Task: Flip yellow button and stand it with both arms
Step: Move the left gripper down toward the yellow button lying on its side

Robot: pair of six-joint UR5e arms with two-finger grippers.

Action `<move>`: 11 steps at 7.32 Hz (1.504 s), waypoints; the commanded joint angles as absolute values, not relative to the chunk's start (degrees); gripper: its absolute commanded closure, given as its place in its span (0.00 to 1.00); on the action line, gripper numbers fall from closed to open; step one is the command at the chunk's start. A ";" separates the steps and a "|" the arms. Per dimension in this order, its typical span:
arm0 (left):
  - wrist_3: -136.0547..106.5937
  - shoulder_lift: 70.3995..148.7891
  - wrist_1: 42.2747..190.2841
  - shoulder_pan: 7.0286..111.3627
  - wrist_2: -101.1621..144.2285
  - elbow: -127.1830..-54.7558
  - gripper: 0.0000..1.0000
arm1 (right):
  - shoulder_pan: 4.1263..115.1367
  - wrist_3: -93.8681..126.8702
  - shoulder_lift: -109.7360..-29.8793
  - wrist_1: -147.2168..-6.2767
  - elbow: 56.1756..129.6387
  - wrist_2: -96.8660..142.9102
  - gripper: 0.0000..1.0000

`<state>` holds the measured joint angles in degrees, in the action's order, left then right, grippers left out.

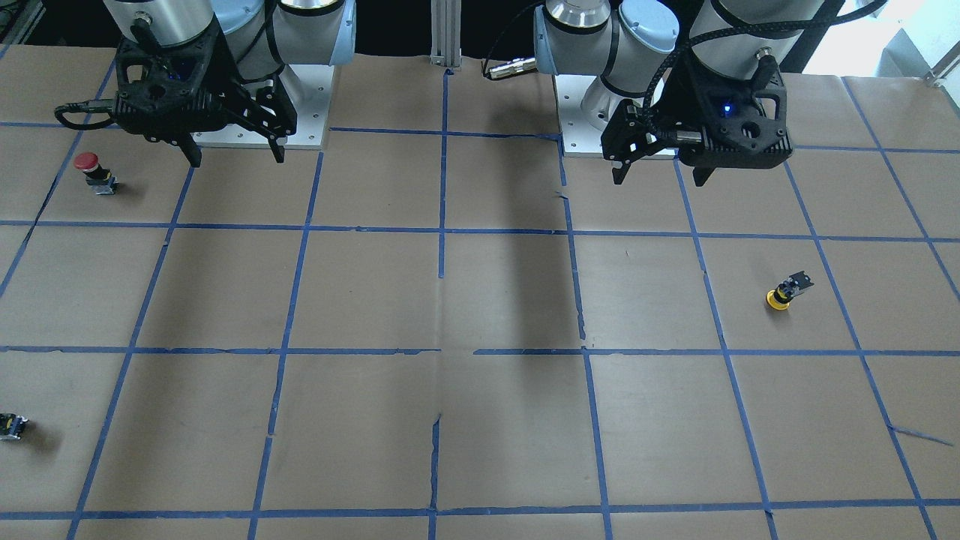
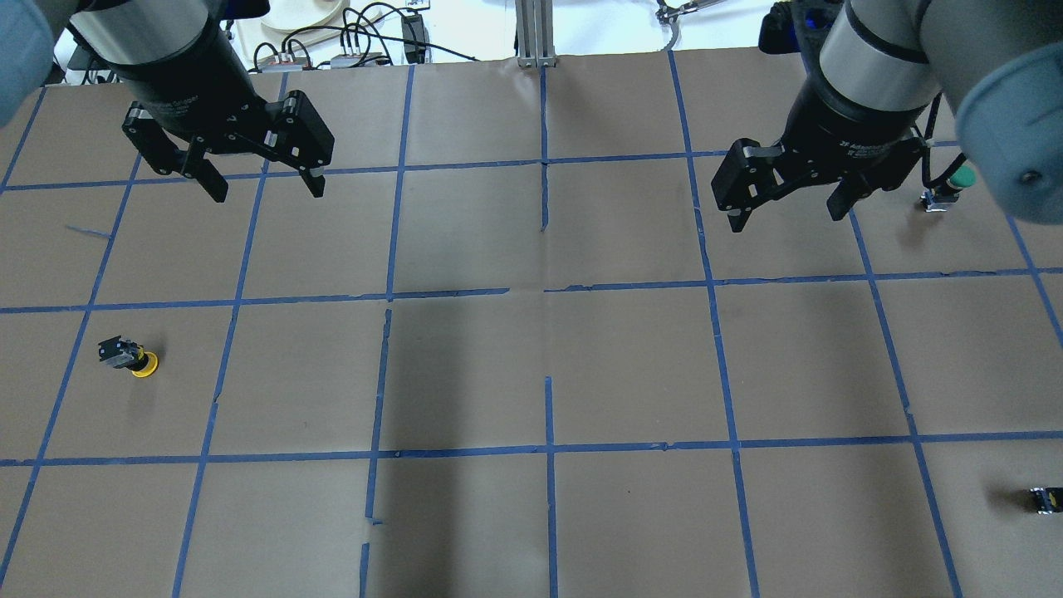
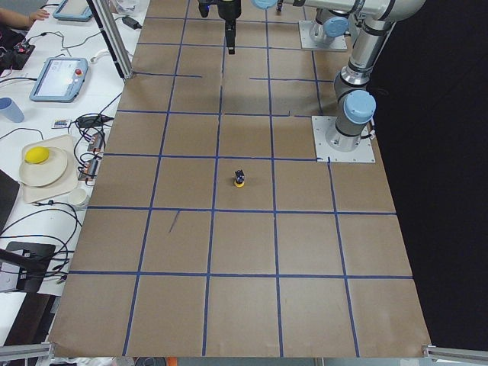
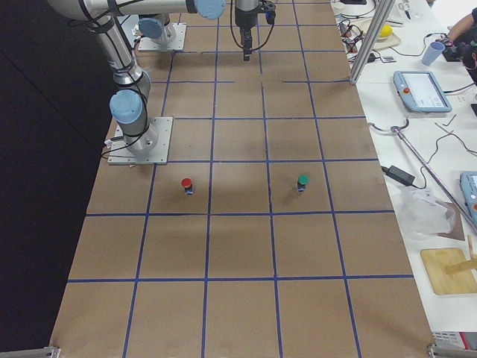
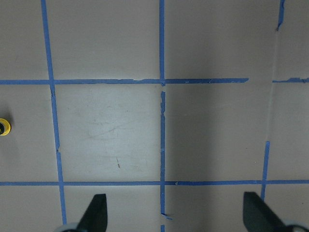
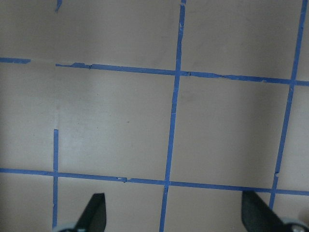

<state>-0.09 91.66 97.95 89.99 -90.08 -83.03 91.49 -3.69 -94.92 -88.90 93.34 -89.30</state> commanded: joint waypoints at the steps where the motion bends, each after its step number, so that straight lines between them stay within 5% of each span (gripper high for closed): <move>1: 0.70 91.84 94.43 89.65 -90.18 -83.93 0.00 | 91.49 -3.69 -94.92 -88.77 93.34 -89.38 0.00; 4: 1.05 90.71 95.01 85.73 -90.53 -87.87 0.00 | 91.49 -3.69 -94.83 -88.77 93.34 -89.38 0.00; 7: 11.02 91.48 94.31 68.70 -90.26 -94.30 0.00 | 91.49 -3.69 -94.92 -88.86 93.34 -89.38 0.00; 11: 26.06 98.60 73.10 53.55 -92.29 -103.94 0.03 | 91.49 -3.69 -94.92 -88.86 93.34 -89.30 0.00</move>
<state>20.66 96.76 80.94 57.31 -91.73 -99.92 91.49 -3.70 -94.92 -88.79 93.33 -89.33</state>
